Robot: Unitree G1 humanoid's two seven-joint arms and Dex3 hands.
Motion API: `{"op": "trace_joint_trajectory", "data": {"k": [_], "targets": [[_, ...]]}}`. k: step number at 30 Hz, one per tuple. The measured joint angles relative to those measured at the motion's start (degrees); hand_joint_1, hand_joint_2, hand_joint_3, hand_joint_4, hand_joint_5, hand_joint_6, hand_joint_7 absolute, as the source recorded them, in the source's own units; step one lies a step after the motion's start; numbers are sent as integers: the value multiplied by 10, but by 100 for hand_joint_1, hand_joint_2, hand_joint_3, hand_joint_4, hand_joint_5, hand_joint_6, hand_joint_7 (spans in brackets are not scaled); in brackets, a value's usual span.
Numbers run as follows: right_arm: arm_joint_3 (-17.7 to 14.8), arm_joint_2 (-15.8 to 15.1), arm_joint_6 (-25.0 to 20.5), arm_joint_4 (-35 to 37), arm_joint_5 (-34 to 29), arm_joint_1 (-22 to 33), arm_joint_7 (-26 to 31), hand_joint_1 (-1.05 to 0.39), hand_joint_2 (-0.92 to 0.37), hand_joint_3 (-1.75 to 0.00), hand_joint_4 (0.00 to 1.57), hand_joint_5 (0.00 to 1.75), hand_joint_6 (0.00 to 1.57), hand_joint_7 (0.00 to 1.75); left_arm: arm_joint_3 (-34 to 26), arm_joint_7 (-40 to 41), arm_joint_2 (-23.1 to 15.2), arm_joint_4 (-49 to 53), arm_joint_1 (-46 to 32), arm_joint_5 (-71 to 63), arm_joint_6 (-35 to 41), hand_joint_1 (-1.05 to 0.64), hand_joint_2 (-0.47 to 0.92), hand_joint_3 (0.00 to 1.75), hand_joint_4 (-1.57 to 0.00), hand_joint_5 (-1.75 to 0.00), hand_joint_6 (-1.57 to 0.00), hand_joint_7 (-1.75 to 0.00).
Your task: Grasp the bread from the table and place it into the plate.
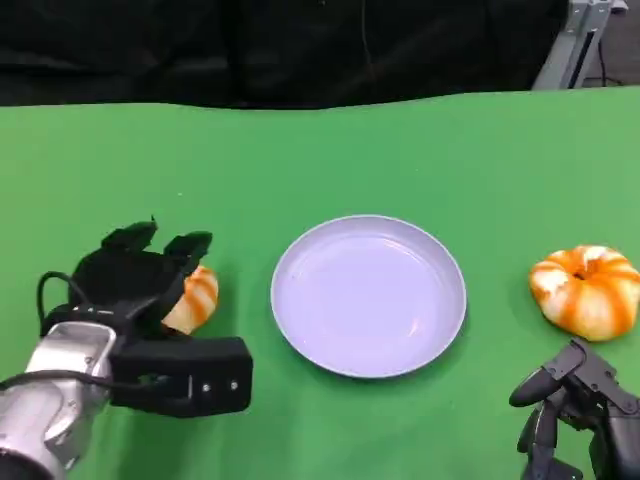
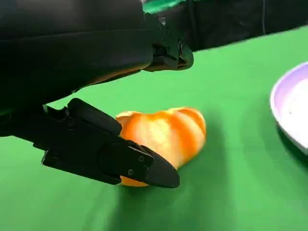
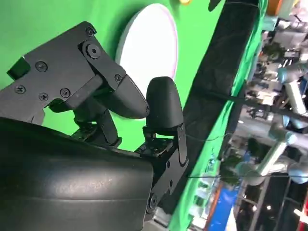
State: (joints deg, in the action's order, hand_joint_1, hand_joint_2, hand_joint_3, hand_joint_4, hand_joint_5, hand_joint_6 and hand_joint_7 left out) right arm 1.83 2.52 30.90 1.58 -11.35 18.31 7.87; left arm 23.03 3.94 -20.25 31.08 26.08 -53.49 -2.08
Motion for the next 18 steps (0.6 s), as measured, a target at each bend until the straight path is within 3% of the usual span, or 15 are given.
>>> {"op": "trace_joint_trajectory", "data": {"k": [15,18], "targets": [[4,0,0,0,0,-3,4,-44,-53,-149,88,175,61,175,43,-3,10,85,43,25,11,-60,92,5,-10,-13,-16,0],[5,0,0,0,1,-3,4,-44,-53,-148,88,175,61,175,54,-3,35,163,77,33,13,-58,92,6,-14,-14,-18,-1]]}}
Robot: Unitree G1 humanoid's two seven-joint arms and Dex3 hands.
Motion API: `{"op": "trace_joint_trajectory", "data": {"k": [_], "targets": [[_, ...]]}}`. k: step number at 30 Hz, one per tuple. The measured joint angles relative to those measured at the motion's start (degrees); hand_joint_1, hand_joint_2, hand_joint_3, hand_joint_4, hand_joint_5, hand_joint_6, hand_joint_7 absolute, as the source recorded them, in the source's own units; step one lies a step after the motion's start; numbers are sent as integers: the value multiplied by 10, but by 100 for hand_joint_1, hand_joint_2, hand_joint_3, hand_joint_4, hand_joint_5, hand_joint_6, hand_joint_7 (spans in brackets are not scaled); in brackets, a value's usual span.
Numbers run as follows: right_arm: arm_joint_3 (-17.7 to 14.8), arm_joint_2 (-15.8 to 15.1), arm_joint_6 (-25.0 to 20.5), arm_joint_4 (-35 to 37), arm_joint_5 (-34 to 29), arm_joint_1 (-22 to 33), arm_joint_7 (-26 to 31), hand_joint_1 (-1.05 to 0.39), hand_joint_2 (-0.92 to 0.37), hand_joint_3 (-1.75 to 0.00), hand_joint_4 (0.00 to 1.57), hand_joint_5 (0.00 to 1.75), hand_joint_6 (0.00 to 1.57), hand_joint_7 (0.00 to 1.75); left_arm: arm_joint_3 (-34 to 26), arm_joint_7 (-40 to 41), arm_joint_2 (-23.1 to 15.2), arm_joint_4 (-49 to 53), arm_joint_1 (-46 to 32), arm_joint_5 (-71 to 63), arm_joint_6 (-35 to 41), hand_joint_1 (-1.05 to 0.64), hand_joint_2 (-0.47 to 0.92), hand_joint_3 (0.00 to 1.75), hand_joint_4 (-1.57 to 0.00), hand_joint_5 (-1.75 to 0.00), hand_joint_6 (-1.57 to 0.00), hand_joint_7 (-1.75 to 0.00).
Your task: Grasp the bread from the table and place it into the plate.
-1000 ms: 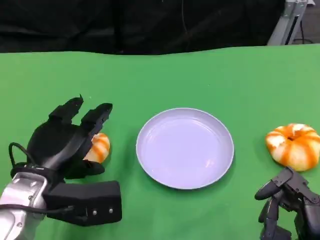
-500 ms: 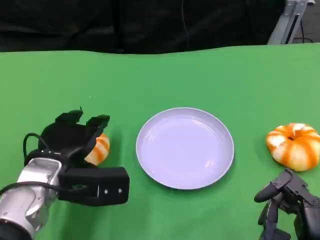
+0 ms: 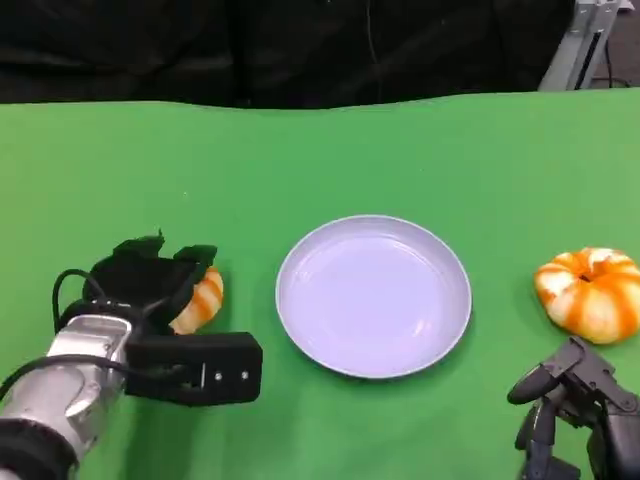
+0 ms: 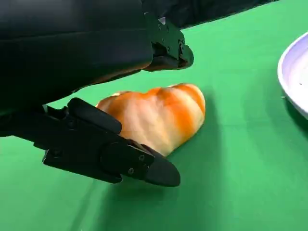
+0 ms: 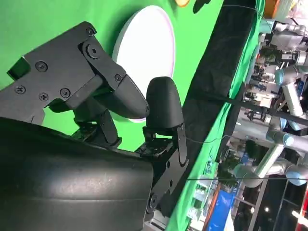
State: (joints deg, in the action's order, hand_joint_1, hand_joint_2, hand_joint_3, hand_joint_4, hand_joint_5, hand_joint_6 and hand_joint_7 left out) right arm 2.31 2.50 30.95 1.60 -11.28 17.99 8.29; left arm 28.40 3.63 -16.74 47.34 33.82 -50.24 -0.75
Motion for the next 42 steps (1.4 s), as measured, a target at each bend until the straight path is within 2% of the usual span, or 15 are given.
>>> {"op": "trace_joint_trajectory", "data": {"k": [3,6,8,9,13,14,15,16,17,18,22,25,31,35,42], "targets": [[0,0,0,0,-1,1,1,-44,-54,-148,87,175,61,175,6,7,26,83,41,16,-10,-52,92,7,-18,-15,-21,-2],[0,0,0,0,-2,1,2,-44,-53,-148,87,175,61,175,1,40,42,147,63,43,-38,-32,92,10,-38,-18,-38,-5],[0,0,0,0,-3,2,3,-45,-53,-148,87,175,61,175,-8,86,48,178,63,62,-70,-20,92,23,-75,-23,-76,-9],[0,0,0,0,-3,2,3,-45,-53,-148,87,175,61,175,-10,111,49,189,62,68,-88,-18,92,25,-81,-23,-83,-8],[0,0,0,0,-3,2,4,-45,-53,-148,86,175,61,175,-10,161,51,218,63,81,-123,-16,92,26,-87,-22,-89,-7],[0,0,0,0,-3,2,4,-46,-53,-148,87,175,61,175,-9,165,51,222,65,81,-125,-16,90,23,-98,-83,-96,-57],[0,0,0,0,-3,1,4,-46,-53,-148,88,175,61,175,-9,177,51,226,65,82,-131,-15,90,24,-90,-137,-76,-126],[0,0,0,0,-3,1,4,-46,-53,-148,88,175,61,175,-8,195,50,228,65,81,-141,-13,84,35,-87,-155,-71,-150],[0,0,0,2,-2,-1,4,-46,-54,-148,88,175,61,175,-7,217,48,228,64,81,-156,-12,69,65,-84,-167,-66,-165],[0,0,0,3,-2,-3,4,-46,-54,-149,88,175,61,175,-5,238,46,228,63,80,-172,-12,63,77,-83,-171,-65,-169],[1,0,0,12,-2,-12,4,-47,-53,-149,90,175,62,175,6,283,42,226,59,76,-213,-12,48,105,-85,-174,-67,-174],[1,0,0,14,-2,-12,5,-48,-54,-149,90,175,62,175,9,320,31,204,50,71,-234,-11,39,117,-88,-175,-70,-175],[0,0,0,15,-2,-15,5,-46,-53,-151,90,175,63,175,9,375,10,156,38,69,-267,-7,32,127,-90,-175,-71,-175],[1,0,0,17,-1,-17,5,-47,-53,-151,90,175,63,175,6,384,5,113,28,69,-279,-7,32,128,-92,-175,-72,-175],[1,0,1,17,-1,-17,5,-47,-53,-151,91,175,63,175,-3,384,7,26,23,70,-301,-11,27,145,-92,-175,-72,-175]]}}
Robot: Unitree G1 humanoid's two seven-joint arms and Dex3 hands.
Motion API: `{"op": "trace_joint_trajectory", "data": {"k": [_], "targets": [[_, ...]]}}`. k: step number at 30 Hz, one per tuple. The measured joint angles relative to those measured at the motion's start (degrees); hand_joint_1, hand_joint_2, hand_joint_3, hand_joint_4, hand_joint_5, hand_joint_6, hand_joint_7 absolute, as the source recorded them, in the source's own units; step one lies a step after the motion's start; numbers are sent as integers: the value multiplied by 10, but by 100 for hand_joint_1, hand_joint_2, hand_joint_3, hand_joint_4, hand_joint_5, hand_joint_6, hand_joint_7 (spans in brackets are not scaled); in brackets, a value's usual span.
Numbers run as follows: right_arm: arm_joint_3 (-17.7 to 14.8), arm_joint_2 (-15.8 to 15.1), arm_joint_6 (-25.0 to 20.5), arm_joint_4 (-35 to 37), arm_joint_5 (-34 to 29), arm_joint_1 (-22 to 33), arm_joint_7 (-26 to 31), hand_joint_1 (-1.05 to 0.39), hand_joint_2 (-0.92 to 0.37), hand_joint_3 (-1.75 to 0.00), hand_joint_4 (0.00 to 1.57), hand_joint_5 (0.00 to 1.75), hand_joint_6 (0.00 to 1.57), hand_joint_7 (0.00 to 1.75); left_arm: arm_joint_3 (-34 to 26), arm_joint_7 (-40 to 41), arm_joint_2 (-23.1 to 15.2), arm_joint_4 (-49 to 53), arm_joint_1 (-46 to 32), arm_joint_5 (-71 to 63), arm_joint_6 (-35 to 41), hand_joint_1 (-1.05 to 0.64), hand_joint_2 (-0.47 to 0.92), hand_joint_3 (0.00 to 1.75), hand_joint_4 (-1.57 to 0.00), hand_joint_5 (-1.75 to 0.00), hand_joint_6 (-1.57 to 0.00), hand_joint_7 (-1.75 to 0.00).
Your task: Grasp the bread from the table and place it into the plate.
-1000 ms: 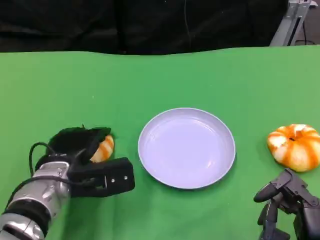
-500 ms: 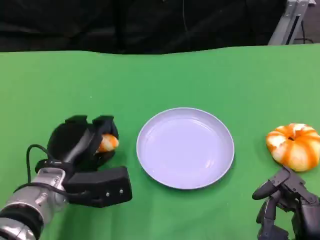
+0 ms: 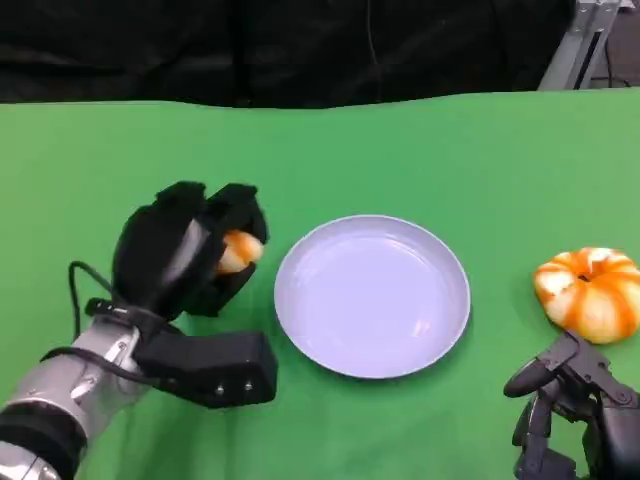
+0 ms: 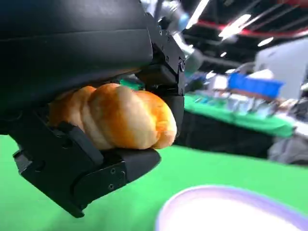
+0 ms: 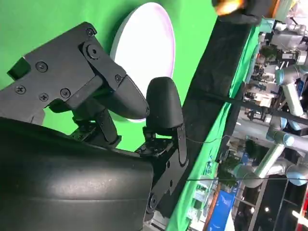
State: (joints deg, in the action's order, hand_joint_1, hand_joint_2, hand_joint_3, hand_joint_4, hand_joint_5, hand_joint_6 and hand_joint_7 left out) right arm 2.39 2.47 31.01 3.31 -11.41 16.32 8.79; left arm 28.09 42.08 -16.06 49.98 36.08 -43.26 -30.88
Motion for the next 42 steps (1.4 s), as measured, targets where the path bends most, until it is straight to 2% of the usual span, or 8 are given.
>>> {"op": "trace_joint_trajectory", "data": {"k": [10,21,23,27,28,30,34,42], "targets": [[0,0,1,2,-1,0,0,-49,-53,-151,91,175,64,175,3,-51,63,-29,20,2,-12,-15,29,143,-96,-175,-76,-175],[-1,-1,1,2,2,1,-1,-50,-53,-152,91,175,65,175,36,-103,129,67,79,-10,18,-19,37,126,-90,-175,-72,-172],[-1,-1,1,2,2,2,-1,-49,-53,-151,92,175,65,175,37,-113,137,75,86,-9,19,-19,49,97,-79,-173,-75,-135],[-1,-1,1,2,1,3,-1,-49,-53,-150,92,175,64,175,43,-179,147,90,109,-9,30,-30,85,26,-57,-121,-57,-37],[0,-1,1,2,1,4,-1,-48,-53,-150,92,175,64,175,44,-196,148,91,113,-8,30,-41,89,23,-36,-101,-36,-18],[0,-1,1,2,1,4,-1,-48,-53,-151,92,175,64,175,47,-235,148,90,119,-7,30,-50,91,22,-24,-87,-24,-7],[1,-1,1,2,1,4,-1,-49,-53,-151,92,175,64,175,51,-285,147,86,122,-4,39,-88,92,42,-2,-17,-2,0],[2,-1,2,2,-7,4,4,-50,-54,-151,91,175,64,175,58,-369,139,55,122,4,69,-105,92,61,0,0,0,0]]}}
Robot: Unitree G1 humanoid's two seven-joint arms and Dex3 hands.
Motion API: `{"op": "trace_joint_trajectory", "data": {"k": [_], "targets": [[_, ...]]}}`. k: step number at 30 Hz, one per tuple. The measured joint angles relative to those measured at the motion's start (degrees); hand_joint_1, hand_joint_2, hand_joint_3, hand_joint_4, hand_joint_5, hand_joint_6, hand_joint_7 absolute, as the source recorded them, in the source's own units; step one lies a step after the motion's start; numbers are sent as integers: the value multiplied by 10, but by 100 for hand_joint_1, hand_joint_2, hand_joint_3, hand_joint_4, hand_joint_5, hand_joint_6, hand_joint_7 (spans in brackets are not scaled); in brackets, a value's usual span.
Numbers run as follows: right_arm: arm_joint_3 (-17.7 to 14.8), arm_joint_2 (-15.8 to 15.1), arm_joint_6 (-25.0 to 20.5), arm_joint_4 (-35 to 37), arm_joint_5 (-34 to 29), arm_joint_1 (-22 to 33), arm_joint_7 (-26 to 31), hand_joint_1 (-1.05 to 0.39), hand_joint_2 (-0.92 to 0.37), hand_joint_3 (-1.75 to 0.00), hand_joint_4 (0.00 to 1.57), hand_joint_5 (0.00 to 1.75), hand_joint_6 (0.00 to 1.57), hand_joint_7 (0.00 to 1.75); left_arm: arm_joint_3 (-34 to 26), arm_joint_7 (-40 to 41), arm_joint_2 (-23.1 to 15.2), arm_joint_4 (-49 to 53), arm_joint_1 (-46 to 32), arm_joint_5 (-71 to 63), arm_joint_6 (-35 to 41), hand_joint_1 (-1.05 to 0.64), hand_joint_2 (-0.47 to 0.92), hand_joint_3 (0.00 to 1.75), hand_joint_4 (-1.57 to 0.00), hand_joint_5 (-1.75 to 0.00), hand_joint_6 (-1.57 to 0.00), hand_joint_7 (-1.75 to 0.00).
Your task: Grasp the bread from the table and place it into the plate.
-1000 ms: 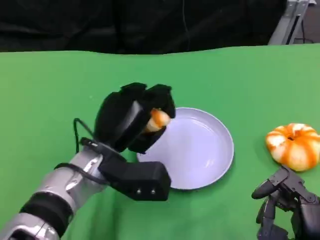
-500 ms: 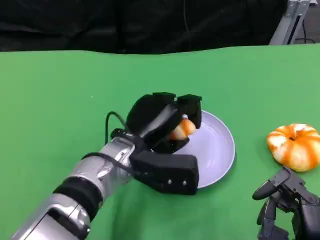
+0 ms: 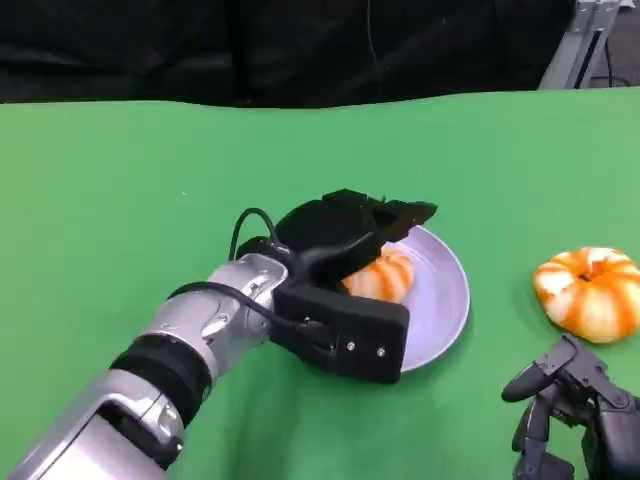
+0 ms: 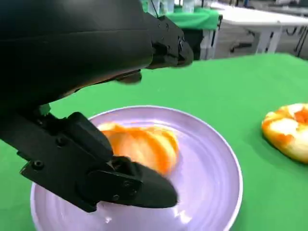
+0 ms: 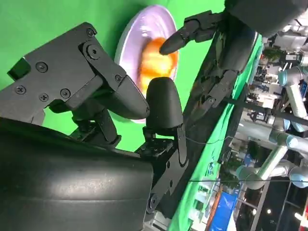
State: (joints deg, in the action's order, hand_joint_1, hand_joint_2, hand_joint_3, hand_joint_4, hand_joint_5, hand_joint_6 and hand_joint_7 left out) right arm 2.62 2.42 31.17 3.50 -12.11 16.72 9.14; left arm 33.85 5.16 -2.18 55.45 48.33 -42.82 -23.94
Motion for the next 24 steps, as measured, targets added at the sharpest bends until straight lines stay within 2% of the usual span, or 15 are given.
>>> {"op": "trace_joint_trajectory", "data": {"k": [10,19,24], "targets": [[0,0,8,2,1,0,0,-51,-55,-149,91,175,64,175,-3,-46,-28,-71,-29,10,12,-102,92,58,0,0,0,0],[0,0,10,3,9,6,-3,-51,-55,-150,92,175,65,175,-65,-43,-117,-236,-143,58,-14,-84,92,55,-21,-13,-10,-5],[0,0,10,3,9,7,-6,-51,-55,-150,92,175,65,175,-96,-60,-141,-280,-188,104,-37,-80,92,56,-27,-19,-16,-8]]}}
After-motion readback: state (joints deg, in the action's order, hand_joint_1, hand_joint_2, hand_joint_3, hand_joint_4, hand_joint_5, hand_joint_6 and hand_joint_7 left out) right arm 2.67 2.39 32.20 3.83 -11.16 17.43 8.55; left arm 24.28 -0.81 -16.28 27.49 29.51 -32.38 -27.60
